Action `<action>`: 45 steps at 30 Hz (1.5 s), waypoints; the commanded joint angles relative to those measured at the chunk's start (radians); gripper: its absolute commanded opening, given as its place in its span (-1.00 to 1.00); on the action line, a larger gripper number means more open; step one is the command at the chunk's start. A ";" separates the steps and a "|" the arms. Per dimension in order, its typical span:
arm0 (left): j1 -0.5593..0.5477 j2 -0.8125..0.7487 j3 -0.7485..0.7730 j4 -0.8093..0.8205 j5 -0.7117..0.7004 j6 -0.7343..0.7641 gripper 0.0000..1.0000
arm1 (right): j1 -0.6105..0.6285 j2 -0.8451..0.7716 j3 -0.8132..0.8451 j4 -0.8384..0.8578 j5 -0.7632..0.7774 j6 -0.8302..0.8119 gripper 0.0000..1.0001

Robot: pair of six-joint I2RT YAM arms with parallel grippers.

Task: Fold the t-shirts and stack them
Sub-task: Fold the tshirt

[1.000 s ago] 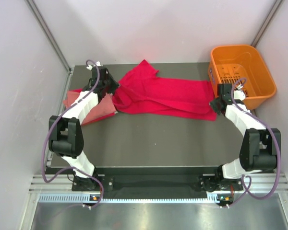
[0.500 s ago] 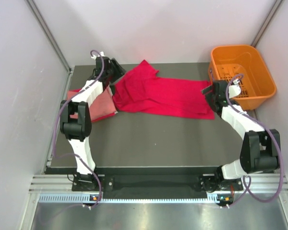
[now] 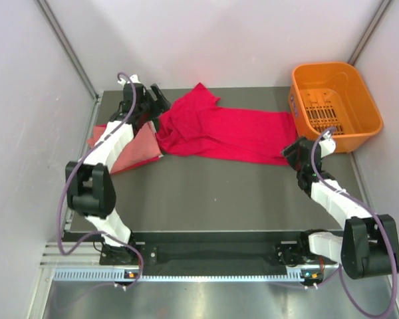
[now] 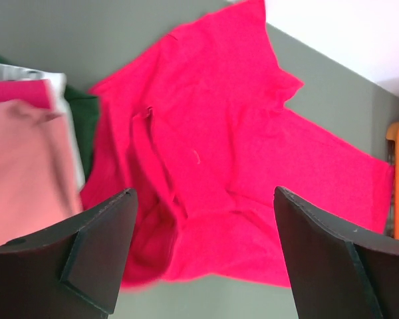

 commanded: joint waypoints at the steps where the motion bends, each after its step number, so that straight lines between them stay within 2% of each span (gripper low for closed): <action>1: -0.008 -0.160 -0.043 -0.037 -0.105 0.037 0.75 | 0.010 -0.026 -0.071 0.109 -0.043 0.005 0.22; 5: -0.010 -0.234 -0.139 -0.019 -0.084 0.027 0.78 | 0.024 -0.039 -0.210 0.263 -0.039 0.040 0.16; 7: -0.013 -0.253 -0.170 -0.017 -0.073 0.020 0.78 | 0.027 -0.032 -0.226 0.269 -0.011 0.062 0.17; 17: -0.033 -0.274 -0.348 0.038 -0.047 0.005 0.77 | 0.030 0.173 -0.160 0.287 0.075 0.175 0.08; 22: -0.089 -0.275 -0.374 0.038 -0.116 0.016 0.76 | 0.029 0.279 -0.099 0.272 0.092 0.195 0.01; 25: -0.126 -0.277 -0.380 0.024 -0.165 0.029 0.76 | 0.027 0.333 -0.050 0.237 0.104 0.181 -0.35; 27: -0.145 -0.277 -0.383 0.017 -0.207 0.037 0.76 | 0.030 0.356 -0.022 0.229 0.106 0.177 -0.50; 30: -0.166 -0.277 -0.400 0.018 -0.229 0.045 0.76 | 0.029 0.377 -0.011 0.235 0.107 0.166 -0.93; 31: -0.169 -0.272 -0.406 0.018 -0.231 0.046 0.76 | 0.030 0.373 -0.011 0.231 0.109 0.157 -1.00; 33: -0.171 -0.266 -0.413 0.020 -0.231 0.045 0.75 | 0.030 0.350 -0.021 0.215 0.121 0.158 -1.00; 38: -0.175 -0.234 -0.413 0.003 -0.208 0.033 0.75 | 0.018 0.167 -0.088 0.128 0.260 0.166 -1.00; 40: -0.175 -0.221 -0.420 0.010 -0.192 0.023 0.74 | 0.001 0.094 -0.113 0.125 0.268 0.172 -1.00; 45: -0.186 -0.226 -0.434 0.020 -0.211 0.020 0.73 | -0.009 -0.008 -0.148 0.047 0.353 0.184 -1.00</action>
